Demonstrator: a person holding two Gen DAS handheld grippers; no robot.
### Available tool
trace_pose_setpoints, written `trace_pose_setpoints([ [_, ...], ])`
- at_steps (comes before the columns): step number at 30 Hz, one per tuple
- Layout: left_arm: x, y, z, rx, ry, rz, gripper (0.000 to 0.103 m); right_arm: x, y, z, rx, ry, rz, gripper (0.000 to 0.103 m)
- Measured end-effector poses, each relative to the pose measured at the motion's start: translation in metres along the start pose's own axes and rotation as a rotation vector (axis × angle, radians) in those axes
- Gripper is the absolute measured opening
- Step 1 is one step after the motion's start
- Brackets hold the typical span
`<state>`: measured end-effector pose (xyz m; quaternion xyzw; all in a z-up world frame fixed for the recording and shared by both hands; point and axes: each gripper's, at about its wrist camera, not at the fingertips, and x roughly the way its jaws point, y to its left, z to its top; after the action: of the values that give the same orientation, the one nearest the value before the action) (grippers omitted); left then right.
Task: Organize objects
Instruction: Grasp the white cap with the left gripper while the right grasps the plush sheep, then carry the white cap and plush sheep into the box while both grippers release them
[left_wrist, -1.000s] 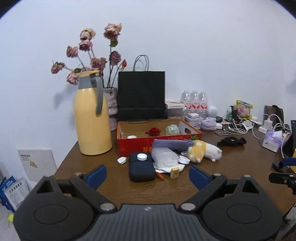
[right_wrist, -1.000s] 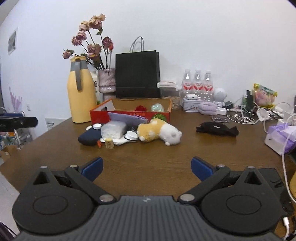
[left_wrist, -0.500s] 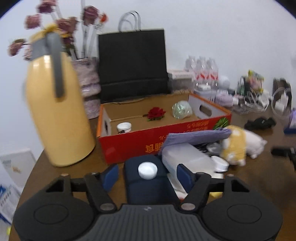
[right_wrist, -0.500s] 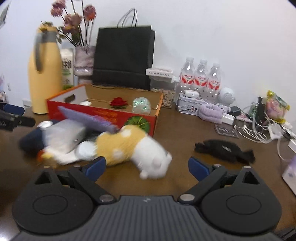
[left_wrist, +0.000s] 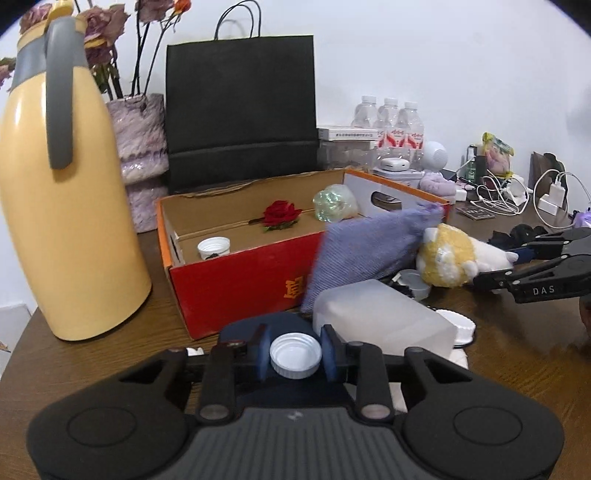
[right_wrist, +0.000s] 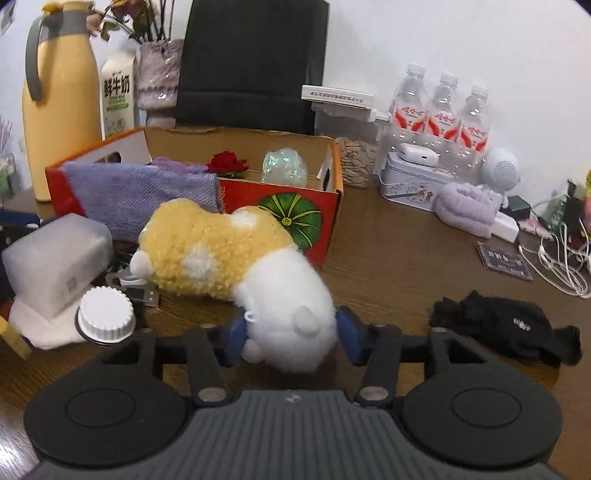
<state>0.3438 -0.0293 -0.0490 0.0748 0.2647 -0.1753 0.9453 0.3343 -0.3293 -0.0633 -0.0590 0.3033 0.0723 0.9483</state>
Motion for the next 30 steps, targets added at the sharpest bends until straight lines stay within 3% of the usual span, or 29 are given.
trace_pose_setpoints([
  [2,-0.009,-0.004,0.000,-0.010,-0.007,0.012,0.027,-0.010,0.000,-0.001,0.032,0.000,0.018,0.049],
  [5,-0.033,-0.009,0.000,-0.028,-0.026,0.059,0.027,-0.040,0.006,-0.014,0.064,-0.024,-0.029,0.048],
  [11,-0.113,-0.020,-0.032,-0.117,-0.078,0.078,0.027,-0.139,0.039,-0.081,0.317,-0.084,-0.073,0.049],
  [15,-0.154,-0.032,-0.057,-0.166,-0.036,0.070,0.027,-0.190,0.070,-0.113,0.261,-0.080,-0.056,0.049],
  [18,-0.181,-0.043,-0.064,-0.152,-0.053,0.078,0.027,-0.217,0.075,-0.126,0.267,-0.076,-0.028,0.049],
  [25,-0.213,-0.053,-0.059,-0.138,-0.121,0.082,0.027,-0.240,0.070,-0.127,0.275,-0.137,-0.019,0.049],
  [30,-0.198,-0.042,-0.030,-0.108,-0.119,0.075,0.027,-0.237,0.055,-0.091,0.222,-0.200,-0.041,0.049],
])
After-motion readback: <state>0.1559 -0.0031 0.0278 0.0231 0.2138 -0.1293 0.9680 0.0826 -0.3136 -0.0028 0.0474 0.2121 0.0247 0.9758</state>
